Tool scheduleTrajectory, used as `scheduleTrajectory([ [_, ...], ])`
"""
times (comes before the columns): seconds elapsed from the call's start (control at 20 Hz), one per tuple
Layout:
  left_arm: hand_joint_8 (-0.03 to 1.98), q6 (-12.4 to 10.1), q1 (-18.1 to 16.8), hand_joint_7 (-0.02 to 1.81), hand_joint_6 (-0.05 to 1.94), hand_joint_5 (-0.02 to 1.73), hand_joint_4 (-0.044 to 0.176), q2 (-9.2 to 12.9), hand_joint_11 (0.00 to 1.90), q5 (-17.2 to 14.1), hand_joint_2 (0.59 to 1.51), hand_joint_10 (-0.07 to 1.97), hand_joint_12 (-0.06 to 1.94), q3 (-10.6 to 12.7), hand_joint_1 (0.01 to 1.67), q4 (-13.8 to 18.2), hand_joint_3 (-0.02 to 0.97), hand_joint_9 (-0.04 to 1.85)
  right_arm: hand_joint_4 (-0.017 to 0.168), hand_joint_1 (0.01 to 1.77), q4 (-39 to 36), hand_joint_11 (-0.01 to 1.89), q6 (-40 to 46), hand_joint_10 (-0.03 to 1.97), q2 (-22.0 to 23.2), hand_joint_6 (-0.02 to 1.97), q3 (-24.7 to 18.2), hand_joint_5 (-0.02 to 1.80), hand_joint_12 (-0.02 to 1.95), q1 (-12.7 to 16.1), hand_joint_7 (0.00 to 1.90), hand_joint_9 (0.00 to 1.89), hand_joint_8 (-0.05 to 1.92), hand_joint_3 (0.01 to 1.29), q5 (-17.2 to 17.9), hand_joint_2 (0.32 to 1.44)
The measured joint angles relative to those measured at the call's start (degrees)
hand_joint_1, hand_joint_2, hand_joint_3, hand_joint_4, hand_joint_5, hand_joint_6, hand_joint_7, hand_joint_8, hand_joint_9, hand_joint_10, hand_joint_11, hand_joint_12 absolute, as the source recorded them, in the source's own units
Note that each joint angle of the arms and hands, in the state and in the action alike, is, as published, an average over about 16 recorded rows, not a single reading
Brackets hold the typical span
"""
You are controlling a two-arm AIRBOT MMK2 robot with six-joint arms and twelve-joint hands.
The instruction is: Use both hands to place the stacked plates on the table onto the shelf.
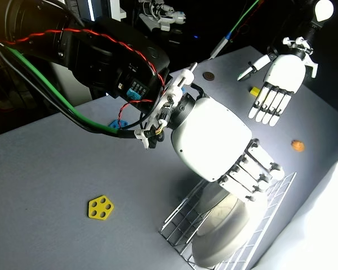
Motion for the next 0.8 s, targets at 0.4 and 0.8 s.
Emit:
scheduleTrajectory([
  [0.4,-0.01,0.0,-0.2,0.02,0.01,0.02,0.000,0.0,0.02,0.0,1.113,0.02,0.01,-0.2,0.01,0.2,0.017,0.02,-0.001,0.93,0.0,0.02,0.0,0.39,0.0,0.19,0.0,0.27,1.12,0.1,0.40,0.21,0.06,0.01,0.0,1.01],
  [0.8,-0.01,0.1,-0.3,0.02,0.01,0.02,0.000,0.0,0.02,-0.1,1.112,0.02,0.01,-0.3,0.01,0.2,0.017,0.02,-0.001,0.93,0.0,0.02,0.0,0.41,0.0,0.17,0.0,0.33,1.16,0.1,0.44,0.23,0.04,0.01,-0.1,1.01],
])
